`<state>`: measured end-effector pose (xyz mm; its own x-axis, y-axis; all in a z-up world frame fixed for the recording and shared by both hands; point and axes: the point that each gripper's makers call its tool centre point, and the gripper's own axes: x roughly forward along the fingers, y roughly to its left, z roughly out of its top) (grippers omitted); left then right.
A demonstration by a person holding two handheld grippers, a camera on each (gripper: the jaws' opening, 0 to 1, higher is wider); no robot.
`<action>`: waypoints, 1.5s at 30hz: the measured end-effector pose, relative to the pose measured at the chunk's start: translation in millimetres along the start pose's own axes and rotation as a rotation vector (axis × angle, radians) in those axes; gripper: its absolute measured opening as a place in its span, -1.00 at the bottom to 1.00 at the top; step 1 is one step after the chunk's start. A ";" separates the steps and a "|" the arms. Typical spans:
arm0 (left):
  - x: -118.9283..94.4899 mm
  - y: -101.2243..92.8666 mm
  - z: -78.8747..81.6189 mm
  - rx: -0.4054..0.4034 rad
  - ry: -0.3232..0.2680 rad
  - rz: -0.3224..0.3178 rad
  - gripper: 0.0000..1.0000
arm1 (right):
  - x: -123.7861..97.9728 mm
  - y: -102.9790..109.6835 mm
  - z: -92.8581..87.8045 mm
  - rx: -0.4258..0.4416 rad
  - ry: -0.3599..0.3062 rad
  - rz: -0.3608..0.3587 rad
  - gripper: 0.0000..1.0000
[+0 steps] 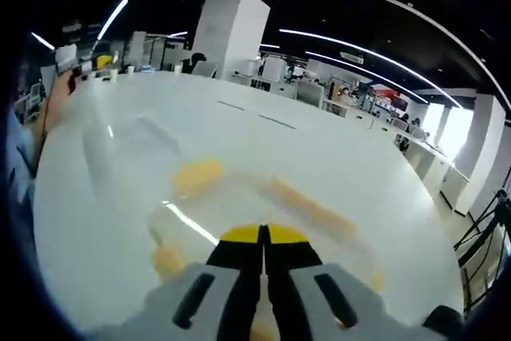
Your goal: Snap each plastic latch of the storage box into its locked position after aligning the lid with the box until every specified latch is closed and the lid sits flush.
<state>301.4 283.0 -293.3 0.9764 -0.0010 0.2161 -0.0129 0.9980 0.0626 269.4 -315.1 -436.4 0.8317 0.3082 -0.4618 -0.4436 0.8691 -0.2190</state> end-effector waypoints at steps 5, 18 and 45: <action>0.0 -4.2 1.2 -0.022 -0.007 -0.016 0.40 | -1.5 0.9 -0.3 0.001 0.005 -0.005 -1.00; 12.0 -92.5 51.5 -0.040 -0.042 -0.317 0.40 | -4.5 4.8 -3.6 -0.006 -0.013 -0.025 -1.00; 3.8 -397.9 61.3 0.132 0.130 -1.195 0.07 | -5.8 6.3 -1.8 -0.014 -0.045 -0.049 -1.00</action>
<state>297.0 -118.0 -257.7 0.4012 -0.9044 -0.1451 0.8980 0.3571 0.2569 261.2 -312.1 -436.7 0.8665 0.2824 -0.4116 -0.4062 0.8782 -0.2525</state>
